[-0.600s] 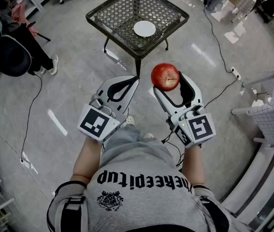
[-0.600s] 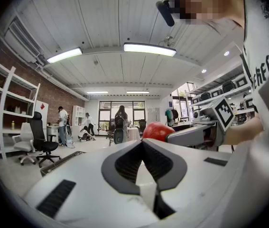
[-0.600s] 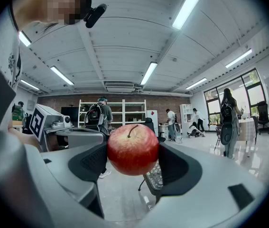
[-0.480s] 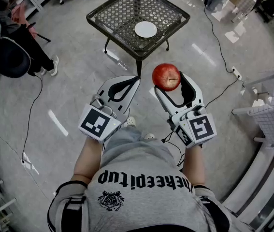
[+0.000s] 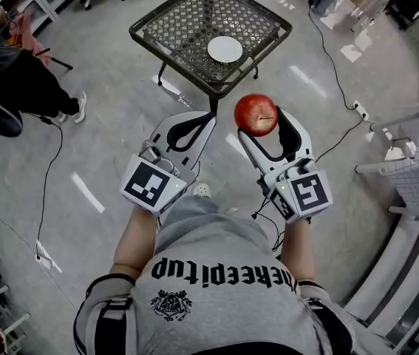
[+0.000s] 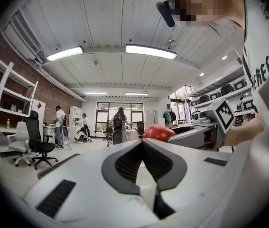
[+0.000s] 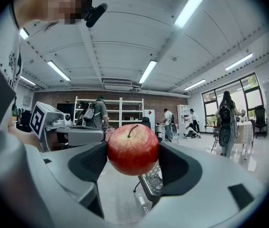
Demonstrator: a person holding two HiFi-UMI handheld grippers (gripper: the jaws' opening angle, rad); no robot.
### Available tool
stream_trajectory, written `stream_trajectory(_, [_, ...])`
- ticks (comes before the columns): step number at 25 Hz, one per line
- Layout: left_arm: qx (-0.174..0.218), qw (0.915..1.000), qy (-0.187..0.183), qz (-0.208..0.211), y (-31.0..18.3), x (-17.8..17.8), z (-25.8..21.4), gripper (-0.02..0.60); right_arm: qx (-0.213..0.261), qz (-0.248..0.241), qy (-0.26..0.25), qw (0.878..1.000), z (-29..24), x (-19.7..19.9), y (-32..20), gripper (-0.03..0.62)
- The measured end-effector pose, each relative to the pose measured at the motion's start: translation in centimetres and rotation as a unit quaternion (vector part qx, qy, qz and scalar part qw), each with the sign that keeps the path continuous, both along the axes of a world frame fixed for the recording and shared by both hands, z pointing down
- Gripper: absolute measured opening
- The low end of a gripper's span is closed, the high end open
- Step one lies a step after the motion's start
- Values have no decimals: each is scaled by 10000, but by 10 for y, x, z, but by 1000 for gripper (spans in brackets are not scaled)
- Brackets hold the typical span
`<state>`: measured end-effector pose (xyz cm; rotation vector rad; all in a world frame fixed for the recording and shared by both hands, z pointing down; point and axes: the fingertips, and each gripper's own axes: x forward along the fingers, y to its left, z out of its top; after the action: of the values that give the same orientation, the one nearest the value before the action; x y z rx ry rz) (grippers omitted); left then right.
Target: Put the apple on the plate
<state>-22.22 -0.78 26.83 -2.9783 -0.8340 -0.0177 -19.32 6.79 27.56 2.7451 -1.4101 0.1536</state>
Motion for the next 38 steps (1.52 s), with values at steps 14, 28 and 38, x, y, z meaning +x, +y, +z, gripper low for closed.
stream_trajectory(14, [-112,9997,-28,209,-4,47,5,21,-220,136,-62,9996,7,37,1,365])
stream_trajectory(28, [-161,9982,-131,-560,16,136,13,22,-337,-689,-62,9970,13,141,10,364])
stream_trajectory(38, [-120,9930,-44,-1174,29,195,7,23,-333,-1323,-72,9906,7,205,18,364])
